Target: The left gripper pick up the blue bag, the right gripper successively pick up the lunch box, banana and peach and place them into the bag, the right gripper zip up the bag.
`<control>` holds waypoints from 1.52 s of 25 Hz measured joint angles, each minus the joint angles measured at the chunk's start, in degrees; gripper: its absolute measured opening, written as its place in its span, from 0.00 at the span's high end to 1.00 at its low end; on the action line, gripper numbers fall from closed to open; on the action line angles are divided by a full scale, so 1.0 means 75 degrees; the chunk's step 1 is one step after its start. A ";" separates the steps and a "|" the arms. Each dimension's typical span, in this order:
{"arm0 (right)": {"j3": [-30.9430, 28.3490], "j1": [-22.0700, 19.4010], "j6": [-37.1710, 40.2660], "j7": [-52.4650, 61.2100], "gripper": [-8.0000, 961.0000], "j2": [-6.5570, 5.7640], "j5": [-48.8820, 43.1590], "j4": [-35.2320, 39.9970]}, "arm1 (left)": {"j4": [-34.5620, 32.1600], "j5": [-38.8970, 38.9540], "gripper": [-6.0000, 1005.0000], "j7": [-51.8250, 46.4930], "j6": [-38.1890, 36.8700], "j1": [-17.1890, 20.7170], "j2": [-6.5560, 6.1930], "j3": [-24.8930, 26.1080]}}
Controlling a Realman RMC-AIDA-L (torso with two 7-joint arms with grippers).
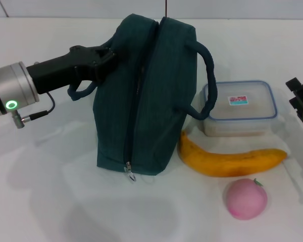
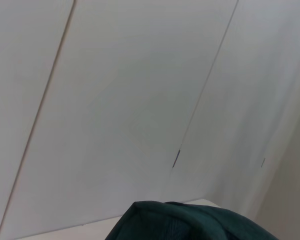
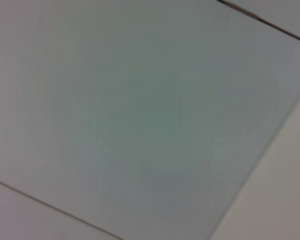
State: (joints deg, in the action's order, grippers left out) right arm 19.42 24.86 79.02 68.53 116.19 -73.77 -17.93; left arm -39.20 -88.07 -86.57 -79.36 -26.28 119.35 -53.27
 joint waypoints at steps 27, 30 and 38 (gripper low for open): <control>-0.0150 0.0643 -0.0694 0.1409 0.16 0.0000 -0.0599 -0.0170 | -0.0025 -0.0026 0.96 0.0580 -0.0056 -0.0207 0.0021 -0.0415; -0.0213 0.0733 -0.0881 0.1583 0.16 0.0000 -0.0609 -0.0159 | -0.0022 -0.0023 0.96 0.0582 -0.0059 -0.0222 0.0024 -0.0418; -0.0420 0.0791 -0.0960 0.1814 0.16 0.0000 -0.0616 -0.0089 | -0.0001 -0.0017 0.96 0.0606 -0.0018 -0.0311 0.0023 -0.0422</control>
State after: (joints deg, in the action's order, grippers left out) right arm 16.27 30.79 71.82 82.14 116.19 -78.39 -18.60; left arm -39.21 -88.19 -82.03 -79.50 -28.61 119.53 -56.43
